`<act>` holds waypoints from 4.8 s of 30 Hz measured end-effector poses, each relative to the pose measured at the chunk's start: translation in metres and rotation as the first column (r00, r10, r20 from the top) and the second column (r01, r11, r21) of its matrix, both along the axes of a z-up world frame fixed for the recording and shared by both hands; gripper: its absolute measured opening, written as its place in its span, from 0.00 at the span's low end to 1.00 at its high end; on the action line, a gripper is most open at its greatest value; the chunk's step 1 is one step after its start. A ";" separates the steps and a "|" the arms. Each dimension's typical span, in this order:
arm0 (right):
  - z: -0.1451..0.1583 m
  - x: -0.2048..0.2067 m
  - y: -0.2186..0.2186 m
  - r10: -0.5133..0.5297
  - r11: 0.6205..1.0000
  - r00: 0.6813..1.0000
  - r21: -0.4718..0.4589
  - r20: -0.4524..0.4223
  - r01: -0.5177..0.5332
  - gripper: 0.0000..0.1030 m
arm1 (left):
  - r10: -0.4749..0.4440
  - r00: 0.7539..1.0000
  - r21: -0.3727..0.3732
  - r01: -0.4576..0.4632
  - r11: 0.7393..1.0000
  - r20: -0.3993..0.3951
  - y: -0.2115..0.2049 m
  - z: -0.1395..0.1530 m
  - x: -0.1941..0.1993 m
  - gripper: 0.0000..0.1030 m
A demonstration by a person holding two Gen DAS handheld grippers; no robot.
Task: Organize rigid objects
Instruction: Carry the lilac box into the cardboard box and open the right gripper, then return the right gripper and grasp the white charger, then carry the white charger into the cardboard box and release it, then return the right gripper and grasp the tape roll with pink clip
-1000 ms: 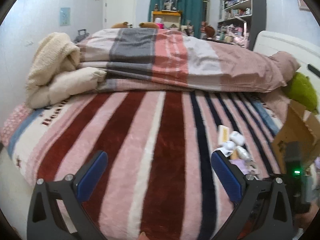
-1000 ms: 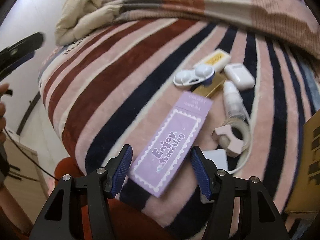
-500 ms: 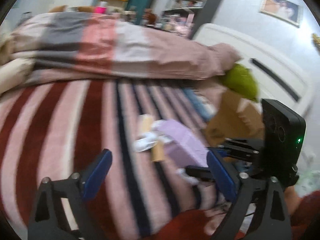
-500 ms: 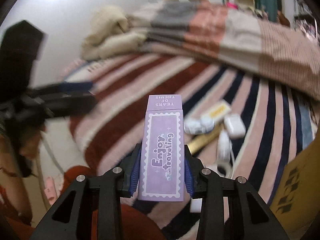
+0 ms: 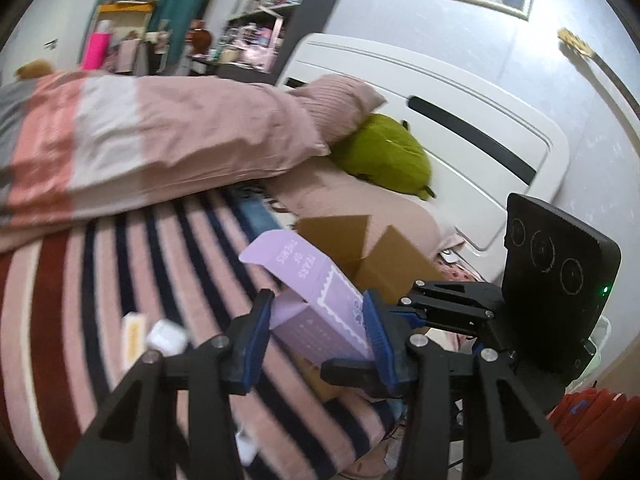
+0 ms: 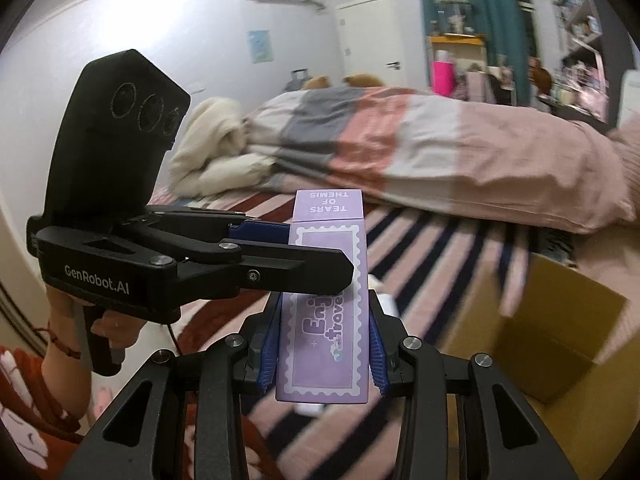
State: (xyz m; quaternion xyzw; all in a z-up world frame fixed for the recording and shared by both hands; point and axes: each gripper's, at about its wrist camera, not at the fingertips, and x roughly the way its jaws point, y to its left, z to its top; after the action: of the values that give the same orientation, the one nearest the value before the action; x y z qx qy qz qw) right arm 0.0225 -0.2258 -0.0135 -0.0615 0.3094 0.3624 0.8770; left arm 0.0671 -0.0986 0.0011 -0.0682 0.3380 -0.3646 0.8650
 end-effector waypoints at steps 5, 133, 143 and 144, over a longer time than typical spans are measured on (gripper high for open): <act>0.010 0.013 -0.055 -0.086 0.996 0.996 0.010 -0.006 0.086 0.32 | -0.100 0.995 0.034 0.101 0.994 -0.018 -0.056 0.005 0.028 0.41; 0.007 -0.006 -0.060 -0.192 0.973 0.981 -0.129 -0.010 0.189 0.55 | 0.056 0.998 0.096 -0.055 0.994 0.001 0.003 0.005 0.007 0.77; -0.015 -0.009 0.051 0.036 0.994 0.994 -0.099 -0.100 -0.046 0.55 | 0.290 0.957 0.150 -0.290 0.945 0.024 0.119 -0.029 -0.020 0.77; -0.021 -0.010 0.058 0.045 0.993 0.993 -0.102 -0.112 -0.056 0.55 | 0.309 0.951 0.155 -0.308 0.939 0.017 0.127 -0.037 -0.022 0.77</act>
State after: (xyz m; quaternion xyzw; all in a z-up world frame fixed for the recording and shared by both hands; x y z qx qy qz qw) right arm 0.0130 -0.1682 -0.0345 -0.0953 0.3741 0.3705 0.8448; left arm 0.0447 0.0288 -0.0355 -0.0539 0.3541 -0.1965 0.9127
